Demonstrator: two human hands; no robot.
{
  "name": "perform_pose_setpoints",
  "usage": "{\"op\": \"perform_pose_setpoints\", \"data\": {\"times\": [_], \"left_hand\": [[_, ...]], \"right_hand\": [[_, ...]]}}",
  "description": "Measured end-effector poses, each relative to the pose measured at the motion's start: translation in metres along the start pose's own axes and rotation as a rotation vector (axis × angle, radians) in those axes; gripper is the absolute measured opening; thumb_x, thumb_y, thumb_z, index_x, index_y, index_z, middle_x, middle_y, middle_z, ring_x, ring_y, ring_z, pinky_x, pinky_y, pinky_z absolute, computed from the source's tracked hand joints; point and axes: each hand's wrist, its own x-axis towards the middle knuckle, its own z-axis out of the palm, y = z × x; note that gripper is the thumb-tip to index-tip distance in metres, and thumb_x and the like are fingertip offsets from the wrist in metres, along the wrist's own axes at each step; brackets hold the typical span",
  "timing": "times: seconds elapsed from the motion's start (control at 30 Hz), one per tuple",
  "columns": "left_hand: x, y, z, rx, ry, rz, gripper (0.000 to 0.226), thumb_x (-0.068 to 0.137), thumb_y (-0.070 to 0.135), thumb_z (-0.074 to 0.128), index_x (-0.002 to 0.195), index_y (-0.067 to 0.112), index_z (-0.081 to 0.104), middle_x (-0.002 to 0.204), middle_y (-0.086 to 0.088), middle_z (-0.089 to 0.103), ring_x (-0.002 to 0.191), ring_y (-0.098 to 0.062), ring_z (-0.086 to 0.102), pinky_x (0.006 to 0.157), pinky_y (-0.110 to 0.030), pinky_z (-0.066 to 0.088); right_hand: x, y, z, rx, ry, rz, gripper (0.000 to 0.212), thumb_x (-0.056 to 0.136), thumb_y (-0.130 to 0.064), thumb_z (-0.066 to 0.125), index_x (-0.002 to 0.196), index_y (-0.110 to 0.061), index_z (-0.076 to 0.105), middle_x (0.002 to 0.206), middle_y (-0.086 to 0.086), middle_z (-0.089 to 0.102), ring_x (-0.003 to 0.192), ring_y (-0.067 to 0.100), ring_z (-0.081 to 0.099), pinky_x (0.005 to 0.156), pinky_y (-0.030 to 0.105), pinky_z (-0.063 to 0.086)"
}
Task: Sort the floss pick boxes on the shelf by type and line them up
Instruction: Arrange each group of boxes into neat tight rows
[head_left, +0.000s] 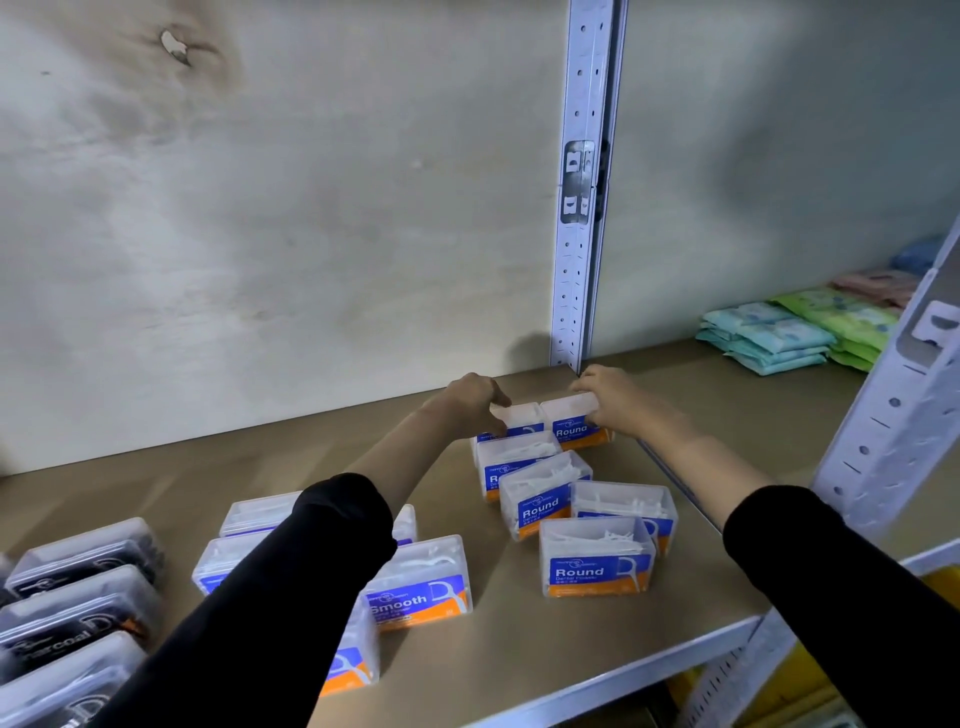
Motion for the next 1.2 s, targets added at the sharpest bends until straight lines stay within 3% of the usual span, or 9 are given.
{"op": "perform_pose_setpoints", "data": {"times": [0.13,0.27,0.47,0.63,0.77,1.0,1.2], "left_hand": [[-0.012,0.001,-0.010,-0.047,0.033,0.082,0.038,0.089,0.016,0.059,0.125,0.005,0.057,0.133,-0.010,0.055,0.118,-0.024,0.054,0.095,-0.027,0.043],[-0.025,0.002,-0.012,-0.056,-0.014,0.178,0.034,0.089,0.017,0.058,0.121,0.006,0.061,0.129,-0.013,0.056,0.112,-0.026,0.057,0.086,-0.024,0.043],[-0.038,0.005,-0.003,0.042,-0.074,0.211,0.036,0.089,0.019,0.058,0.122,0.005,0.060,0.127,-0.016,0.058,0.112,-0.029,0.057,0.094,-0.032,0.044],[-0.042,0.002,0.004,0.124,-0.071,0.190,0.038,0.088,0.020,0.060,0.124,0.008,0.059,0.131,-0.010,0.056,0.112,-0.023,0.057,0.094,-0.029,0.043],[-0.042,0.001,0.006,0.140,-0.047,0.171,0.041,0.086,0.020,0.061,0.126,0.009,0.058,0.132,-0.010,0.054,0.116,-0.024,0.053,0.096,-0.029,0.041],[-0.043,0.004,0.007,0.098,-0.031,0.140,0.044,0.085,0.017,0.064,0.128,0.010,0.056,0.130,-0.011,0.055,0.116,-0.024,0.053,0.095,-0.027,0.041],[-0.045,0.002,0.006,0.115,-0.026,0.145,0.042,0.086,0.019,0.063,0.126,0.011,0.058,0.130,-0.010,0.057,0.116,-0.025,0.053,0.096,-0.029,0.041]], "right_hand": [[-0.011,-0.008,-0.017,0.105,0.024,-0.040,0.041,0.082,-0.008,0.064,0.123,-0.004,0.057,0.127,0.012,0.059,0.113,0.021,0.055,0.085,0.024,0.042],[-0.033,-0.024,-0.026,0.164,-0.113,-0.137,0.037,0.082,-0.010,0.065,0.118,-0.006,0.061,0.120,0.010,0.063,0.105,0.018,0.057,0.079,0.018,0.040],[-0.050,-0.044,-0.008,0.145,-0.295,-0.189,0.040,0.081,-0.021,0.067,0.120,-0.012,0.060,0.122,0.005,0.058,0.098,0.010,0.049,0.076,0.017,0.039],[-0.051,-0.052,0.000,0.070,-0.271,-0.187,0.046,0.082,-0.023,0.066,0.126,-0.013,0.055,0.126,0.004,0.054,0.116,0.019,0.050,0.089,0.026,0.040],[-0.053,-0.058,0.004,0.026,-0.268,-0.205,0.045,0.083,-0.019,0.065,0.125,-0.011,0.053,0.128,0.005,0.052,0.118,0.021,0.050,0.094,0.028,0.042],[-0.052,-0.059,-0.001,-0.035,-0.267,-0.248,0.038,0.079,-0.018,0.068,0.114,-0.008,0.057,0.119,0.008,0.055,0.107,0.023,0.053,0.076,0.024,0.036],[-0.049,-0.052,-0.024,-0.024,-0.213,-0.244,0.031,0.075,-0.018,0.071,0.103,-0.013,0.059,0.106,0.004,0.054,0.096,0.019,0.052,0.066,0.022,0.042]]}}
